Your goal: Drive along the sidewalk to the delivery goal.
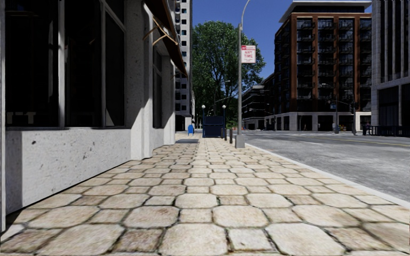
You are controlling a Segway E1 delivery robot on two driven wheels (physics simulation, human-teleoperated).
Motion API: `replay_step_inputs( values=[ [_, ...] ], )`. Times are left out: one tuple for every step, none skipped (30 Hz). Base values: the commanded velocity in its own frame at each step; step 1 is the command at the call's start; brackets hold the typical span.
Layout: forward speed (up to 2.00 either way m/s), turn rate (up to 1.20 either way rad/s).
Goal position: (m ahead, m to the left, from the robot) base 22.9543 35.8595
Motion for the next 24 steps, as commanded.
replay_step_inputs(
  values=[
    [2.0, 0.0],
    [2.0, 0.0],
    [2.0, 0.0],
    [2.0, 0.0],
    [2.0, 0.0],
    [2.0, 0.0],
    [2.0, 0.0],
    [2.0, 0.0],
    [2.0, 0.0],
    [2.0, 0.0],
    [2.0, 0.0],
    [2.0, 0.0],
    [2.0, 0.0],
    [2.0, 0.0],
    [2.0, 0.0],
    [2.0, 0.0],
    [2.0, 0.0],
    [2.0, 0.0],
    [2.0, 0.0],
    [2.0, 0.0],
    [2.0, 0.0],
    [2.0, 0.0],
    [2.0, 0.0],
    [2.0, 0.0]
  ],
)
